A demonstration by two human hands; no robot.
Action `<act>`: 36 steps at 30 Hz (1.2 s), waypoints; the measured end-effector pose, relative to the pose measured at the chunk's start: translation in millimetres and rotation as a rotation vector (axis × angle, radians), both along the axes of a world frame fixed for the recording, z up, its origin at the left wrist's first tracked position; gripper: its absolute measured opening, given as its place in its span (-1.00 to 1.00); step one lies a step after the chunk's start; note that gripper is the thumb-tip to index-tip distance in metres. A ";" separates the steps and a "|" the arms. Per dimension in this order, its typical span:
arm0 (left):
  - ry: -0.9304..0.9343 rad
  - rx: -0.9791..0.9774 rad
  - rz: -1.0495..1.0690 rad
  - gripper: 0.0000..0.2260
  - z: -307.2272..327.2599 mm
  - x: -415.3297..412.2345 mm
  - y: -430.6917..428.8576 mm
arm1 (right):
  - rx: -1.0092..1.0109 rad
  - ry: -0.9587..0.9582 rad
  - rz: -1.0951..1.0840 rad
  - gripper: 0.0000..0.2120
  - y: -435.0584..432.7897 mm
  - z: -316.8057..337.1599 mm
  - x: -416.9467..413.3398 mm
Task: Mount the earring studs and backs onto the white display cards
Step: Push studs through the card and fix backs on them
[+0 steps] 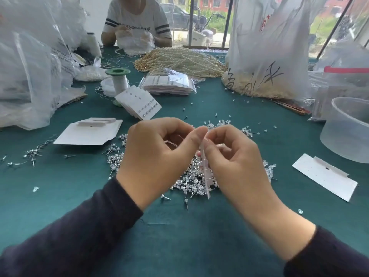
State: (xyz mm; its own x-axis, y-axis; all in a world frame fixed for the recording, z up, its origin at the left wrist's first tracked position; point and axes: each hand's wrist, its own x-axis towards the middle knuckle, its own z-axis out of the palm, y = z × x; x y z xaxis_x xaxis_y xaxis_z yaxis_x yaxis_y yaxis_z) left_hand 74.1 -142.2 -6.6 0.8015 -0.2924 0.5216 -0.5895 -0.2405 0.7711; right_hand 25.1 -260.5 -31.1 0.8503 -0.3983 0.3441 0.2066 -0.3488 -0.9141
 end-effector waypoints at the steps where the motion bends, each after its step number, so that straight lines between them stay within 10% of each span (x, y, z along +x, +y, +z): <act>1: 0.147 -0.062 -0.033 -0.80 0.9 1.1 -0.2 | -0.123 -0.041 -0.040 -0.89 -1.5 -0.1 1.3; 9: 0.934 -0.277 -0.237 -0.85 -0.1 21.0 7.9 | -0.351 -0.162 -0.163 -0.88 -18.5 9.0 10.2; 14: 1.128 -0.409 -0.129 -0.95 -1.6 38.5 15.0 | -0.648 0.385 -0.147 -0.74 -75.4 18.2 10.5; 17: 1.206 -0.475 -0.108 -0.95 -2.2 46.1 18.7 | -0.760 0.603 -0.027 -0.85 -74.0 8.4 8.3; 36: 1.299 -0.493 -0.162 -0.94 -3.0 44.4 18.5 | -0.783 0.415 -0.244 -0.80 -81.9 2.7 9.4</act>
